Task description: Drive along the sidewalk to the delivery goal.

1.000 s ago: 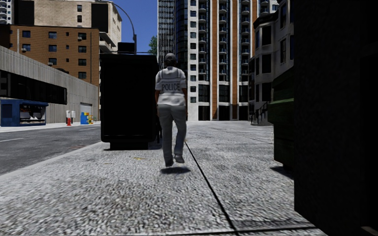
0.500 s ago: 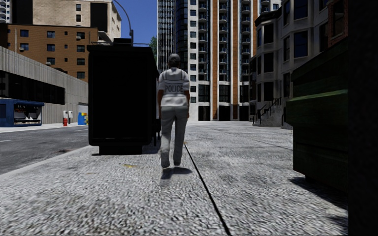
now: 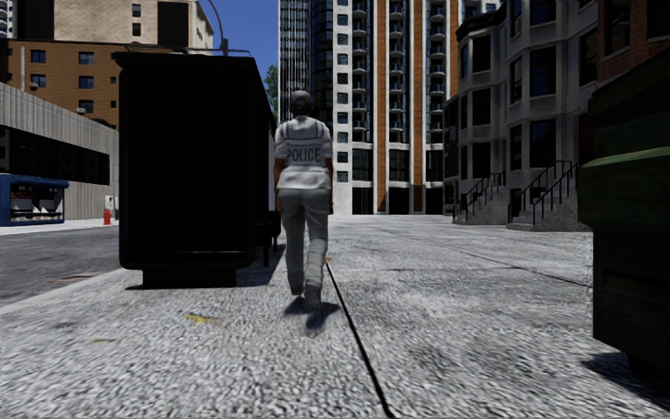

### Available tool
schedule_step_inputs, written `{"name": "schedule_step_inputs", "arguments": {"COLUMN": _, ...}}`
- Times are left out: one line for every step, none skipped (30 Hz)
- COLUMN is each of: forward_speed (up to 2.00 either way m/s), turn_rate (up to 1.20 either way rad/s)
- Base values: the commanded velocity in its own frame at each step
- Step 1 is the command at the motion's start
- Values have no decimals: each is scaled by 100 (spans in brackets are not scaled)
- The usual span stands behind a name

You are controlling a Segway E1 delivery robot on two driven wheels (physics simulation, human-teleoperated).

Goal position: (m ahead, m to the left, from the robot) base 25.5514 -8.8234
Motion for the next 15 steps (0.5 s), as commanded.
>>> {"name": "schedule_step_inputs", "arguments": {"forward_speed": 129, "turn_rate": 0}}
{"name": "schedule_step_inputs", "arguments": {"forward_speed": 125, "turn_rate": 0}}
{"name": "schedule_step_inputs", "arguments": {"forward_speed": 125, "turn_rate": 0}}
{"name": "schedule_step_inputs", "arguments": {"forward_speed": 125, "turn_rate": 0}}
{"name": "schedule_step_inputs", "arguments": {"forward_speed": 136, "turn_rate": 0}}
{"name": "schedule_step_inputs", "arguments": {"forward_speed": 153, "turn_rate": 0}}
{"name": "schedule_step_inputs", "arguments": {"forward_speed": 167, "turn_rate": 0}}
{"name": "schedule_step_inputs", "arguments": {"forward_speed": 167, "turn_rate": 0}}
{"name": "schedule_step_inputs", "arguments": {"forward_speed": 171, "turn_rate": 0}}
{"name": "schedule_step_inputs", "arguments": {"forward_speed": 172, "turn_rate": 0}}
{"name": "schedule_step_inputs", "arguments": {"forward_speed": 163, "turn_rate": -7}}
{"name": "schedule_step_inputs", "arguments": {"forward_speed": 163, "turn_rate": -7}}
{"name": "schedule_step_inputs", "arguments": {"forward_speed": 143, "turn_rate": -30}}
{"name": "schedule_step_inputs", "arguments": {"forward_speed": 119, "turn_rate": -46}}
{"name": "schedule_step_inputs", "arguments": {"forward_speed": 109, "turn_rate": -53}}
